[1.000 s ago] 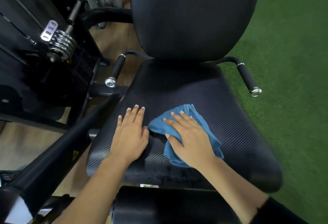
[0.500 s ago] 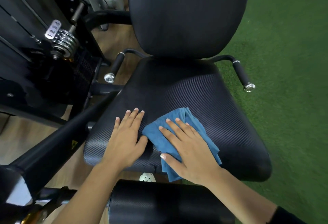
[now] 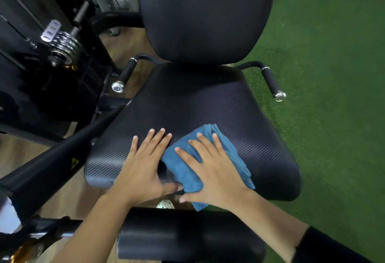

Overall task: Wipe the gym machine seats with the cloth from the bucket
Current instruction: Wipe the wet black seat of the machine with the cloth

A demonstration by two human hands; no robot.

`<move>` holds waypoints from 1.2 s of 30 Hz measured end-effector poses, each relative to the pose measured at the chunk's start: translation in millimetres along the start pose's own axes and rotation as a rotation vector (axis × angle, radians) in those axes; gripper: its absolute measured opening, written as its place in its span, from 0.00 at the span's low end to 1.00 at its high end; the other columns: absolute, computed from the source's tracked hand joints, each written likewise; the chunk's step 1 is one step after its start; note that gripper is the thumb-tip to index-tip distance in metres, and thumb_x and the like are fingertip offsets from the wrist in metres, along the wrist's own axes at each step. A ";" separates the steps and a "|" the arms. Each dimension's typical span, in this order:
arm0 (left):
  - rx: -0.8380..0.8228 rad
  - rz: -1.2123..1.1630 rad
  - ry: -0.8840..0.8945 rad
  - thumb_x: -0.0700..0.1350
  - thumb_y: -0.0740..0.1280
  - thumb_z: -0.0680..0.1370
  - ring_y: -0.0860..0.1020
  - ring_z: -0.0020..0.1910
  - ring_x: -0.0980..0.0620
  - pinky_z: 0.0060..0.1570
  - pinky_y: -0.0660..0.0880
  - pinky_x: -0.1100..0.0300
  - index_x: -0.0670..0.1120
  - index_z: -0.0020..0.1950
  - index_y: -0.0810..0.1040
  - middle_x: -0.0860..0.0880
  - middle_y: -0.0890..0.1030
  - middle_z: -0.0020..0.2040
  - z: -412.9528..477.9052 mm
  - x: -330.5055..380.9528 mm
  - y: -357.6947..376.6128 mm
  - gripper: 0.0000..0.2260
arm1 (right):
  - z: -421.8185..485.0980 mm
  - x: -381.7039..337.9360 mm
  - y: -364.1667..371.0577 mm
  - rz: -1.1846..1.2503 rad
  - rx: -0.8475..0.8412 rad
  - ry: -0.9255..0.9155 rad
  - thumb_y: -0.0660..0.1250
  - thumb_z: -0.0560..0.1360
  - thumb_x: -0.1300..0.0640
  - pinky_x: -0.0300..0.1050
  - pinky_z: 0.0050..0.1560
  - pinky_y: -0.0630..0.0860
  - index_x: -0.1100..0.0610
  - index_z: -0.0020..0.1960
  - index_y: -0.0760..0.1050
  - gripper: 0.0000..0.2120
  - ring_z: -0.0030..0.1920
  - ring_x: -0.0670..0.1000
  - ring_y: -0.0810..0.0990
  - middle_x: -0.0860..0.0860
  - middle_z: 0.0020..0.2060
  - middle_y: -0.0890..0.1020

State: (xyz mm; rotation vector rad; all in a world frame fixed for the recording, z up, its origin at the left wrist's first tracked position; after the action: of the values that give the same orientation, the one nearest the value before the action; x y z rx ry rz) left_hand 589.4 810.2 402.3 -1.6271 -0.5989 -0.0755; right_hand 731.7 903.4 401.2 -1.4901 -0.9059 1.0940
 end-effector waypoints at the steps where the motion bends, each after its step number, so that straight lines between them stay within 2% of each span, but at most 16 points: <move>1: -0.005 0.003 -0.002 0.75 0.62 0.59 0.41 0.76 0.57 0.72 0.35 0.50 0.50 0.77 0.52 0.56 0.49 0.77 -1.0 0.2 1.3 0.54 | 2.3 -3.5 2.3 -0.005 -0.001 -0.011 0.65 0.59 0.25 0.61 0.73 0.53 0.51 0.75 0.56 0.53 0.74 0.59 0.58 0.56 0.72 0.65; 5: -0.035 0.052 -0.022 0.74 0.66 0.56 0.40 0.76 0.55 0.73 0.37 0.47 0.49 0.78 0.50 0.54 0.48 0.78 -2.5 0.0 1.6 0.57 | -7.9 2.7 6.0 0.000 0.026 0.010 0.67 0.59 0.27 0.57 0.74 0.54 0.51 0.75 0.58 0.52 0.75 0.57 0.57 0.54 0.74 0.62; 8: -0.080 0.117 -0.038 0.72 0.69 0.55 0.36 0.75 0.54 0.71 0.32 0.49 0.51 0.78 0.45 0.54 0.42 0.78 -3.3 2.6 1.4 0.60 | -29.6 21.1 7.6 -0.004 0.024 0.037 0.67 0.59 0.28 0.54 0.75 0.48 0.50 0.75 0.57 0.51 0.75 0.56 0.54 0.53 0.75 0.60; 13: -0.087 0.221 -0.072 0.71 0.71 0.59 0.30 0.73 0.52 0.70 0.30 0.48 0.52 0.76 0.35 0.53 0.34 0.76 -6.0 7.4 2.0 0.61 | -61.4 51.6 4.5 -0.032 -0.011 0.143 0.66 0.57 0.26 0.54 0.74 0.49 0.50 0.77 0.55 0.55 0.76 0.55 0.52 0.53 0.75 0.59; 15: -0.084 0.227 -0.069 0.69 0.72 0.59 0.31 0.74 0.52 0.70 0.31 0.48 0.52 0.76 0.35 0.53 0.34 0.76 -6.6 9.5 2.9 0.61 | -56.4 47.2 3.5 -0.037 -0.014 0.156 0.65 0.57 0.25 0.54 0.74 0.49 0.51 0.77 0.54 0.56 0.76 0.55 0.51 0.53 0.75 0.58; 19: -0.074 0.202 -0.074 0.67 0.75 0.56 0.36 0.75 0.51 0.71 0.35 0.45 0.50 0.78 0.42 0.52 0.40 0.77 -8.9 11.0 4.9 0.62 | -26.1 16.7 5.2 -0.024 0.019 0.099 0.69 0.56 0.27 0.58 0.73 0.54 0.54 0.76 0.57 0.57 0.75 0.57 0.55 0.55 0.75 0.60; 23: -0.071 0.201 -0.083 0.68 0.74 0.57 0.35 0.75 0.51 0.71 0.35 0.46 0.50 0.77 0.41 0.52 0.40 0.78 -11.4 10.6 8.4 0.61 | -15.6 -0.7 7.5 0.012 0.056 0.095 0.71 0.55 0.28 0.58 0.72 0.58 0.55 0.75 0.60 0.56 0.74 0.58 0.59 0.56 0.74 0.63; 27: -0.060 0.204 -0.106 0.66 0.75 0.58 0.35 0.75 0.52 0.71 0.34 0.47 0.50 0.77 0.39 0.52 0.40 0.77 -12.7 12.2 7.0 0.62 | -42.0 27.2 10.0 0.005 0.028 0.120 0.69 0.55 0.27 0.55 0.74 0.54 0.52 0.77 0.54 0.58 0.76 0.55 0.55 0.53 0.76 0.58; 29: -0.067 0.210 -0.116 0.66 0.75 0.58 0.33 0.74 0.51 0.72 0.34 0.46 0.51 0.76 0.36 0.53 0.37 0.77 -13.8 11.9 5.6 0.62 | -65.4 52.5 7.4 -0.024 -0.004 0.175 0.67 0.54 0.25 0.56 0.72 0.56 0.52 0.77 0.54 0.59 0.76 0.55 0.54 0.53 0.76 0.56; 32: -0.071 0.234 -0.117 0.68 0.73 0.60 0.31 0.74 0.51 0.72 0.33 0.46 0.51 0.75 0.33 0.53 0.35 0.76 -16.3 12.4 5.2 0.62 | -96.2 82.5 -2.6 -0.039 0.003 0.258 0.70 0.53 0.25 0.60 0.69 0.62 0.55 0.75 0.61 0.59 0.74 0.56 0.59 0.54 0.75 0.61; 36: -0.061 0.213 -0.117 0.67 0.73 0.60 0.31 0.73 0.51 0.72 0.33 0.46 0.50 0.76 0.33 0.52 0.34 0.76 -17.4 15.8 7.0 0.61 | -89.7 76.5 -2.0 -0.058 -0.020 0.281 0.68 0.54 0.25 0.60 0.71 0.59 0.55 0.76 0.57 0.59 0.74 0.57 0.58 0.55 0.74 0.61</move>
State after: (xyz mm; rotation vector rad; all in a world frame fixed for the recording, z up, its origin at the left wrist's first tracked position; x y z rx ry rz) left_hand 611.0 798.9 404.9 -1.7548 -0.5127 0.1610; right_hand 840.3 949.0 394.6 -1.5769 -0.7596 0.8099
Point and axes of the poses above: each hand's wrist, its own z-axis towards the middle knuckle, its own y-axis out of the palm, x = y × z, the point moved 4 cm from there along z, towards the middle knuckle
